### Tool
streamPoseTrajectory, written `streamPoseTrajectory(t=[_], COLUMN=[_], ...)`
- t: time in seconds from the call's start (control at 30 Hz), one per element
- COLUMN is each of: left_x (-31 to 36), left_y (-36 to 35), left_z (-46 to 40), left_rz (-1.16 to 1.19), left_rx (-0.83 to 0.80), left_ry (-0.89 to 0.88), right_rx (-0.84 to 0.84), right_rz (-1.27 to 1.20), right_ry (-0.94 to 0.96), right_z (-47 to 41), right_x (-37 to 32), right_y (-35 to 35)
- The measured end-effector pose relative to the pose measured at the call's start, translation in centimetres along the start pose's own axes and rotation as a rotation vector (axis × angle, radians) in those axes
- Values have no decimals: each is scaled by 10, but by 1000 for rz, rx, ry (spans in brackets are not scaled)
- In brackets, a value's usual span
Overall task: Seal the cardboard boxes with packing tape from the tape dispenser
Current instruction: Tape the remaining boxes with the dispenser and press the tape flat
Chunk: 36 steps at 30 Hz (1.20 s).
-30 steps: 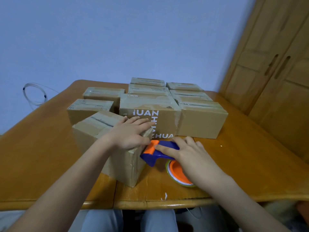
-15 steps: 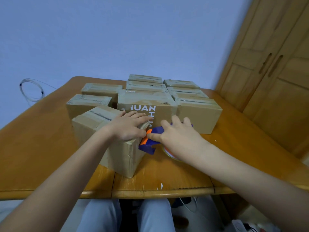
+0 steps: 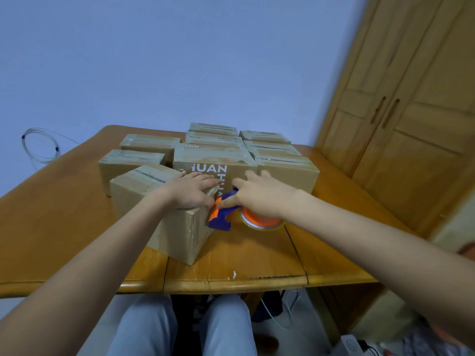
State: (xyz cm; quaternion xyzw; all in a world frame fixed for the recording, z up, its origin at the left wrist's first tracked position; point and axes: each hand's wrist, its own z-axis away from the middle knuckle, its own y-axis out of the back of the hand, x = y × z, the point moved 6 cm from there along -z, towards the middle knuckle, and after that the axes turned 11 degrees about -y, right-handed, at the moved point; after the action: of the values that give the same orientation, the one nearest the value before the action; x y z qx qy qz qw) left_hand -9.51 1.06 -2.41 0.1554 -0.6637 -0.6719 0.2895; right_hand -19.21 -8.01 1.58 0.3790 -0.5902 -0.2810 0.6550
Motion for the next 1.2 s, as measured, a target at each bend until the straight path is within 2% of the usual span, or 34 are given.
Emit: streamPoseTrajectory(t=[0.1,0.27,0.43,0.53,0.63,0.73,0.83,1.0,1.2], left_x=[-3,-4,-9,-10,-10,-6,0,4,8], left_y=[0,1,0,3,10,18,25,20,9], left_z=[2,0,-3,-2,-1,3,5,9,5], left_rz=[4,13,43,263,469,341,210,109,-311], left_rx=[0,20,7,69,150,230,272,150,-10], left_ry=[-24,-29,-45,-23,-74,-151,-313,-501,-651], right_rx=[-52,-38,-38,-13,18,51,85,102,100], right_rz=[75,-124,-292,-450,-511,-531,-535,-599,-703], right_ry=[47,-136,-219,-259,-299,-342,-369,-404,-373], right_z=[2,5,14,10,6,4,1,0,-2], right_x=[-18,24,34,38,45,56,65,76,75], right_y=[-17,-16,-36,-56,-68,-77,-85,-100,-114])
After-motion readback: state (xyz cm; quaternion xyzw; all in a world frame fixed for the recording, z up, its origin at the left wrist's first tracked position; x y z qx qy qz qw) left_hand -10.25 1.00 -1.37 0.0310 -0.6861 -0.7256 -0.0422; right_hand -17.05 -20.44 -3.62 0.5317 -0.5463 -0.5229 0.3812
